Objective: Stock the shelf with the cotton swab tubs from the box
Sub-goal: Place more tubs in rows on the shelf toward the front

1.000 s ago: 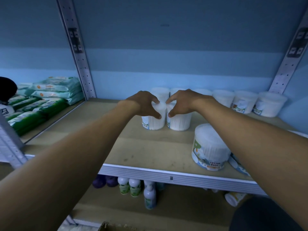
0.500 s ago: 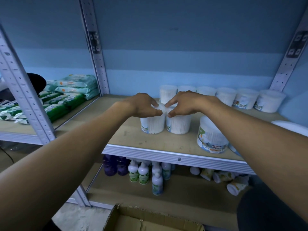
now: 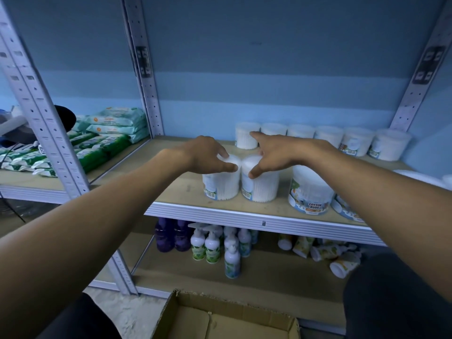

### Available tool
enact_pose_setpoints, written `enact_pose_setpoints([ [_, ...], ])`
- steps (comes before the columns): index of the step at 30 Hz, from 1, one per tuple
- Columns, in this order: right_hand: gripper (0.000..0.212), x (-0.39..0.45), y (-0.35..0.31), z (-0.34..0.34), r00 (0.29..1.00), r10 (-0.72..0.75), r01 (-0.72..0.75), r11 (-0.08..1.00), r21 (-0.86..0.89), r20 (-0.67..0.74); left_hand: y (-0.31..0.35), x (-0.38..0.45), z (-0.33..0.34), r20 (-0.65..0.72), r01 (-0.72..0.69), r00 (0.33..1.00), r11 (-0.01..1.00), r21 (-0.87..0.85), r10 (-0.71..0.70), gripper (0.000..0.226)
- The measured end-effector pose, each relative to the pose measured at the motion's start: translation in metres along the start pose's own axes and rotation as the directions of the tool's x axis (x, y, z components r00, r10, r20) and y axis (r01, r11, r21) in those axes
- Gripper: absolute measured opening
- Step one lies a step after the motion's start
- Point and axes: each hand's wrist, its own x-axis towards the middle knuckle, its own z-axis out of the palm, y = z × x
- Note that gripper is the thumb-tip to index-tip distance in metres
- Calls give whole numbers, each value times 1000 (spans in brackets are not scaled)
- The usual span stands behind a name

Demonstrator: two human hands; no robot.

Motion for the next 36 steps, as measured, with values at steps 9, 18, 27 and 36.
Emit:
enact_pose_setpoints([
  [9,120,0,-9,-19,999,41,-38,993,-115,21,-10,5,-23,197,17,980,994,105,-38,91],
  [18,67,6,-17,-22,993,112,-101,973,-207,41,-13,17,-22,261,83,964,991,-104,-53,82],
  [27,85,-1,-5,-27,991,57,-46,995,-89,124,0,20,-21,224,139,965,990,5,-137,80],
  [36,115,-5,-5,-32,978,19,-3,997,-79,206,10,19,-23,263,116,959,993,-9,-110,101],
])
